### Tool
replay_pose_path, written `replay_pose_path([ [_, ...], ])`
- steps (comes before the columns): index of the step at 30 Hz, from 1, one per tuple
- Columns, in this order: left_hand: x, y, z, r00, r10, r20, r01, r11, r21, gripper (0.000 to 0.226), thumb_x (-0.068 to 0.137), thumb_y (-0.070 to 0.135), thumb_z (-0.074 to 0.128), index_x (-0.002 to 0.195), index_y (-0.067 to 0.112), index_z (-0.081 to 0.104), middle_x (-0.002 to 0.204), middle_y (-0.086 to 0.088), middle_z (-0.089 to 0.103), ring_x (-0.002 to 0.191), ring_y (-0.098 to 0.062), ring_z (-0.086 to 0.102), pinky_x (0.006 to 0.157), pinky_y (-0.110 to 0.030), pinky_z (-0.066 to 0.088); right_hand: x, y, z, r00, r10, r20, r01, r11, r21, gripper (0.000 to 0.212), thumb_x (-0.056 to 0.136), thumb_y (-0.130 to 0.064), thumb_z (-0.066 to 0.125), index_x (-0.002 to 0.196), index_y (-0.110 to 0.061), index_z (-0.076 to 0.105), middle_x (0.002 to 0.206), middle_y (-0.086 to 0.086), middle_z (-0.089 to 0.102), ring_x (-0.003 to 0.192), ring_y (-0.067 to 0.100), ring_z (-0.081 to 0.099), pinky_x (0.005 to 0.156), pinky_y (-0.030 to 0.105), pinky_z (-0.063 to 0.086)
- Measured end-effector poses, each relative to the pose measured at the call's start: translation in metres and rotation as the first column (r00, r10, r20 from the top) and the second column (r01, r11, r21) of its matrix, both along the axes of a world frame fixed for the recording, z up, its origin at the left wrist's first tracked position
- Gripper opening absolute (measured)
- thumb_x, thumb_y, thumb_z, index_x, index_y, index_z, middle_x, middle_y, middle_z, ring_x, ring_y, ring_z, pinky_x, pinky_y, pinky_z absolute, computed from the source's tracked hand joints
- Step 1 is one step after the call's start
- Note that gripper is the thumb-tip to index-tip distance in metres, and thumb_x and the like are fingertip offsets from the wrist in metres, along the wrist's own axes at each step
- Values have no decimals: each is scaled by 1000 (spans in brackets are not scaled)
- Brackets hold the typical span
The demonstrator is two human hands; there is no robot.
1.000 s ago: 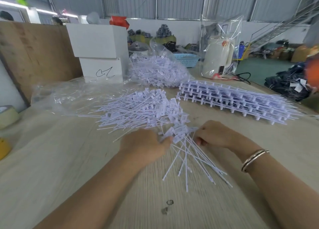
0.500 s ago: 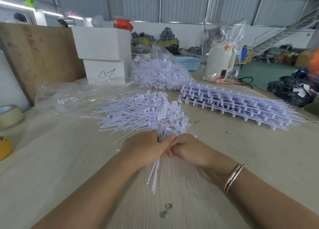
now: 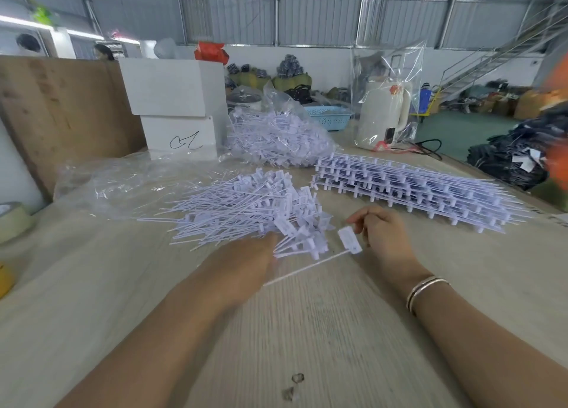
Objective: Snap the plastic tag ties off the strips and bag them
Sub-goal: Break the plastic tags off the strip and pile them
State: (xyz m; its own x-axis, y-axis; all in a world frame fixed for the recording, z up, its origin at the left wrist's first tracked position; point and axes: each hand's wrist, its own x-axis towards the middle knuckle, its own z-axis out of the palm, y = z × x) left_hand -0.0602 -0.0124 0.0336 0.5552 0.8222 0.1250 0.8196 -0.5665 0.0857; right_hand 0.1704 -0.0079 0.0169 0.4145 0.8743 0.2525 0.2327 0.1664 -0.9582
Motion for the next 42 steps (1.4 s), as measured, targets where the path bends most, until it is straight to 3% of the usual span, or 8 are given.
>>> replay_pose_path([
  [4,-2,1,-2,993,-116,8,116,990,-74,36,97,42,43,128,24,37,107,4,54,93,-17,52,74,-28,38,-1,8,-7,994,42,102,-37,998,-48,46,86,5,34,62,-17,67,53,-6,55,44,9,39,43,19,32],
  [9,6,-7,-6,1000,-28,8,29,994,-107,54,85,70,35,115,26,41,93,7,40,89,-14,44,70,-29,35,-2,11,-11,990,70,119,-64,997,-49,47,84,5,35,59,-19,67,48,-10,55,46,13,38,43,21,30],
  [18,29,-19,-17,999,-20,-26,22,998,64,32,97,39,36,115,15,46,110,-4,55,107,-23,51,77,-34,41,2,13,-10,998,44,52,-42,998,-41,49,85,5,33,59,-19,66,51,-10,55,46,12,39,46,23,32],
  [21,35,-25,-18,996,85,30,-84,996,-29,58,87,67,33,115,18,47,112,0,55,108,-21,51,76,-32,38,3,15,-10,999,24,28,-23,999,-41,48,85,4,33,60,-19,66,50,-11,55,47,13,38,49,27,32],
  [24,41,-32,-17,989,129,-72,-134,988,-73,83,70,85,35,119,19,45,115,2,51,108,-19,47,77,-33,38,3,15,-10,999,27,39,-26,999,-34,47,84,5,33,60,-19,66,51,-10,55,48,14,38,48,27,32],
  [30,44,-26,-22,987,84,-135,-73,994,86,27,98,24,41,121,11,44,119,-7,54,110,-24,49,77,-35,41,3,14,-9,1000,2,5,-1,1000,-19,45,86,5,33,64,-13,67,56,-7,55,47,11,38,48,24,32],
  [37,12,13,-1,999,-23,-23,28,970,240,27,99,24,34,125,18,29,92,-2,54,80,-25,55,62,-32,38,5,12,-9,1000,-9,-5,9,1000,2,43,85,6,33,67,-12,68,58,-6,56,44,3,41,45,16,34],
  [42,-11,61,5,995,-28,96,-8,934,357,22,99,24,40,120,17,45,102,-4,60,94,-27,56,71,-33,37,3,13,-11,997,24,70,-23,1000,-6,47,85,6,35,62,-18,68,55,-9,56,48,9,43,49,25,36],
])
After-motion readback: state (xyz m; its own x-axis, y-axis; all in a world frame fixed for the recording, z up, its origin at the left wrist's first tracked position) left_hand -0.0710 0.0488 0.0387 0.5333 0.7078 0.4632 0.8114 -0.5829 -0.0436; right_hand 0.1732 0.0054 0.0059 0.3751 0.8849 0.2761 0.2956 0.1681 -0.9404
